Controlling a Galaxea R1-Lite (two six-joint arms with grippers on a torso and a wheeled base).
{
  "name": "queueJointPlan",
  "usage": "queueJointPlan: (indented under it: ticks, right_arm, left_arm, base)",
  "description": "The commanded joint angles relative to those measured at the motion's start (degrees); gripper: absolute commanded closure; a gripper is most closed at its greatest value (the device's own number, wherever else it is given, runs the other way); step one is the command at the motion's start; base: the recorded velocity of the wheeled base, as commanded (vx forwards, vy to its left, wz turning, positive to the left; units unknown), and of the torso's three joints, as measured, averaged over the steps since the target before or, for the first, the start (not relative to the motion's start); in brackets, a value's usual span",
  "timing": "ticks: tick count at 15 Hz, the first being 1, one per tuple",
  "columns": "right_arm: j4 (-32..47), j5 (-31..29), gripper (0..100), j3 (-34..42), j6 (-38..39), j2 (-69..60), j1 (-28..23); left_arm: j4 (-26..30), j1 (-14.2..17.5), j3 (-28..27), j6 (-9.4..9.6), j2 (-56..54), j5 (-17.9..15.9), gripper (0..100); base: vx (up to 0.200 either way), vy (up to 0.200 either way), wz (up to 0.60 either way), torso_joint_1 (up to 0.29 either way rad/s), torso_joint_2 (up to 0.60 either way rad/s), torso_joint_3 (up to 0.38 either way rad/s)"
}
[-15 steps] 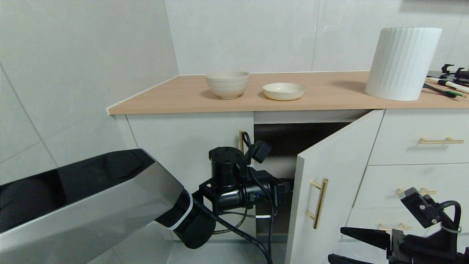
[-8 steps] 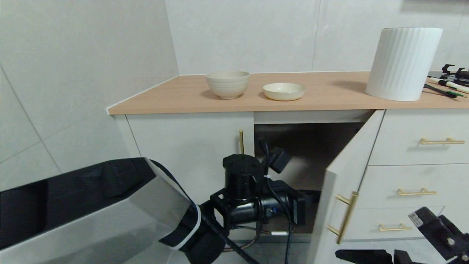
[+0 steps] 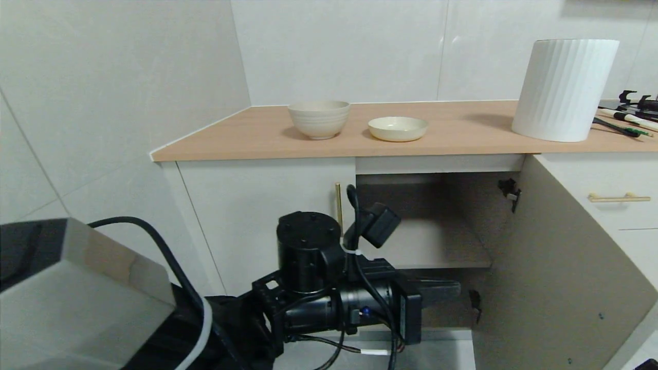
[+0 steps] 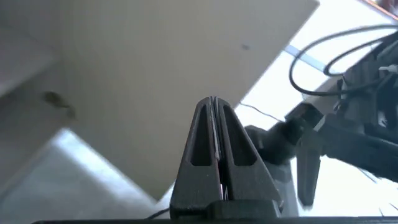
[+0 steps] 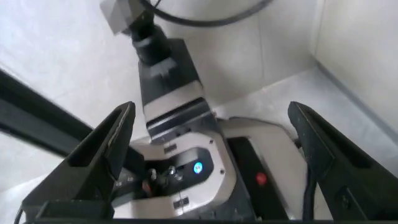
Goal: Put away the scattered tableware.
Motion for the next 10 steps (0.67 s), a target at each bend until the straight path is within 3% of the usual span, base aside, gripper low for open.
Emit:
queueJointPlan:
  ticks: [1,3,5,6,7,8,10]
  right_arm:
    - [2.66,-1.82,0,-3.72,-0.03,1.41,-1.44]
    - [5.83,-8.24,0,-11.1,-0.03,6.94,-4.78]
    - [5.74,-10.34,0,-15.41,-0.12,11.69,-8.39]
    - [6.09,-10.96,0,-20.94,-0.12,15.73,-11.37]
    - [6.09,-11.22,0,-22.26,-0.2,17.05,-12.52]
    - [6.88,-11.93,0,-28.41,-0.38,22.06,-17.26]
    - [10.57,-16.58,0,-34.57,-0.47,28.04,-21.39]
  left_arm:
    - [-0.35,5.99,4.99,0.03,-7.59,0.09,100]
    - [-0.09,12.05,9.48,0.21,-14.27,0.0,100]
    - [0.53,16.8,12.38,1.61,-18.49,0.0,100]
    - [2.99,22.25,14.66,5.04,-23.24,0.0,100]
    - [4.05,23.66,15.01,5.92,-24.38,0.0,100]
    - [10.02,28.67,15.63,8.56,-29.65,0.17,100]
    - [18.28,34.38,15.36,8.99,-36.95,0.79,100]
  base:
    - [0.0,0.0,0.0,0.0,0.0,0.0]
    - [0.0,0.0,0.0,0.0,0.0,0.0]
    - [0.0,0.0,0.0,0.0,0.0,0.0]
    - [0.0,0.0,0.0,0.0,0.0,0.0]
    - [0.0,0.0,0.0,0.0,0.0,0.0]
    - [0.0,0.0,0.0,0.0,0.0,0.0]
    - [0.0,0.0,0.0,0.0,0.0,0.0]
